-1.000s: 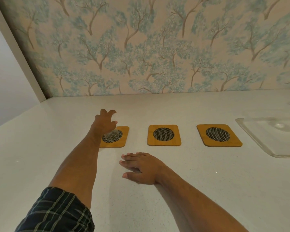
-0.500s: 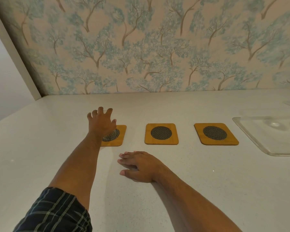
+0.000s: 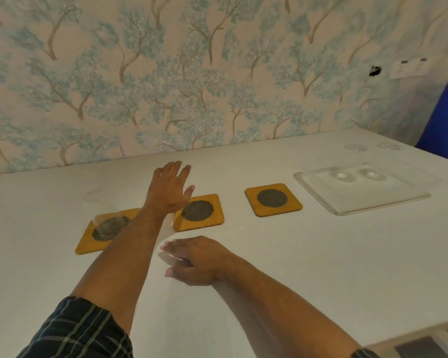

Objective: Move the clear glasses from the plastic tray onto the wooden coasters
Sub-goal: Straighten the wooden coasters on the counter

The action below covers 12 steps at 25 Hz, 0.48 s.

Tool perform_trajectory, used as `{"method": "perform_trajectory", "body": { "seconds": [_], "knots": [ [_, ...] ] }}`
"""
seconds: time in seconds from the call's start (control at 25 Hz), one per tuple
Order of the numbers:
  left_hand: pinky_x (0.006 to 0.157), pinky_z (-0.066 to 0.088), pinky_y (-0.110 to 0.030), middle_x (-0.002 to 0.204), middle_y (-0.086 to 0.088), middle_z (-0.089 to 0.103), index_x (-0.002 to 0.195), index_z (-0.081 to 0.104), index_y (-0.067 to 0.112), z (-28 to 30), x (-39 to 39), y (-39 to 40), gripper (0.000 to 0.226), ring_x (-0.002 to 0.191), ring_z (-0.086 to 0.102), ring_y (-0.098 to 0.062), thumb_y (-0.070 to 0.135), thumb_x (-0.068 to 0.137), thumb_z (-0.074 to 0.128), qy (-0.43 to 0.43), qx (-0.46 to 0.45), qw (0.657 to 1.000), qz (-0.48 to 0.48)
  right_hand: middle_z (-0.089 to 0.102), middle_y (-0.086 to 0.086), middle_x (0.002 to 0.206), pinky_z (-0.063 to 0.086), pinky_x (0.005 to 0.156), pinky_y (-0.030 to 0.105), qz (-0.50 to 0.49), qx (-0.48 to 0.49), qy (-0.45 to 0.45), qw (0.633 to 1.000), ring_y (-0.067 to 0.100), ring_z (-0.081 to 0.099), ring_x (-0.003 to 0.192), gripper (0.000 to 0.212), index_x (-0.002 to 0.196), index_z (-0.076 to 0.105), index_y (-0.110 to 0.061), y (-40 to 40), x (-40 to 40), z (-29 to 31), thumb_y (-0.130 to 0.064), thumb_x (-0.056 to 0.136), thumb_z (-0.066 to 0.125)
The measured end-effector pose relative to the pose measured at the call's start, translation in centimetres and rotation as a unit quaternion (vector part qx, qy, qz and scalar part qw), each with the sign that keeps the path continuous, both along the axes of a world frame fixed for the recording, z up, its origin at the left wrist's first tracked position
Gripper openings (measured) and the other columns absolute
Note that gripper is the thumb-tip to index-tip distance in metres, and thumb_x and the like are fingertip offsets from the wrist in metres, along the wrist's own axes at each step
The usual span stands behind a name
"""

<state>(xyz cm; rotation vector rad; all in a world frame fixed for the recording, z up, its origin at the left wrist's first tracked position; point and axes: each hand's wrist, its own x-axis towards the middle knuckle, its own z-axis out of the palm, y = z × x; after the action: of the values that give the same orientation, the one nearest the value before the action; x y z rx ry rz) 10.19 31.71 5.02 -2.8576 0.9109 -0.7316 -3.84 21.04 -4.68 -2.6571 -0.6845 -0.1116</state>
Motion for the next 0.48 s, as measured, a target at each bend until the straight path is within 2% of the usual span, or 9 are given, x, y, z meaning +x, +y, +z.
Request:
{"method": "perform_trajectory", "body": {
  "seconds": [0.12,0.24,0.36,0.48],
  "knots": [
    [0.112,0.029,-0.047,0.156,-0.014,0.038,0.152,0.039,0.017,-0.6,0.1,-4.5,0.064,0.142,0.035,-0.033,0.050,0.097,0.046,0.020,-0.005,0.999,-0.037,0.046,-0.001,0.162,0.033,0.121,0.040,-0.065,0.006,-0.028,0.997,0.017,0.040,0.150,0.065,0.157,0.045,-0.024,-5.4,-0.9,1.0,-0.060,0.102,0.046],
    [0.112,0.030,-0.047,0.155,-0.013,0.039,0.151,0.039,0.017,-1.0,-0.2,-9.3,0.063,0.141,0.037,-0.032,0.050,0.097,0.045,0.028,-0.014,0.996,-0.085,0.045,-0.001,0.163,0.033,0.122,0.041,-0.141,-0.045,-0.056,0.987,0.017,0.039,0.151,0.066,0.158,0.043,-0.023,-11.3,-1.7,1.5,-0.061,0.104,0.044],
    [0.109,0.031,-0.047,0.154,-0.011,0.042,0.151,0.039,0.017,-1.2,-0.8,-14.2,0.064,0.139,0.040,-0.031,0.050,0.097,0.047,0.047,-0.034,0.990,-0.127,0.041,0.000,0.166,0.025,0.122,0.040,-0.195,-0.044,-0.041,0.979,0.017,0.032,0.154,0.063,0.160,0.041,-0.023,-17.0,-2.6,2.0,-0.057,0.107,0.045],
    [0.109,0.032,-0.048,0.154,-0.011,0.042,0.153,0.036,0.018,-1.3,-1.4,-18.9,0.066,0.138,0.042,-0.031,0.052,0.097,0.046,0.084,-0.076,0.980,-0.162,0.043,-0.002,0.164,0.029,0.122,0.042,-0.240,-0.047,-0.056,0.968,0.014,0.033,0.154,0.058,0.158,0.044,-0.025,-21.6,-3.8,2.5,-0.055,0.108,0.044]
  ]
}}
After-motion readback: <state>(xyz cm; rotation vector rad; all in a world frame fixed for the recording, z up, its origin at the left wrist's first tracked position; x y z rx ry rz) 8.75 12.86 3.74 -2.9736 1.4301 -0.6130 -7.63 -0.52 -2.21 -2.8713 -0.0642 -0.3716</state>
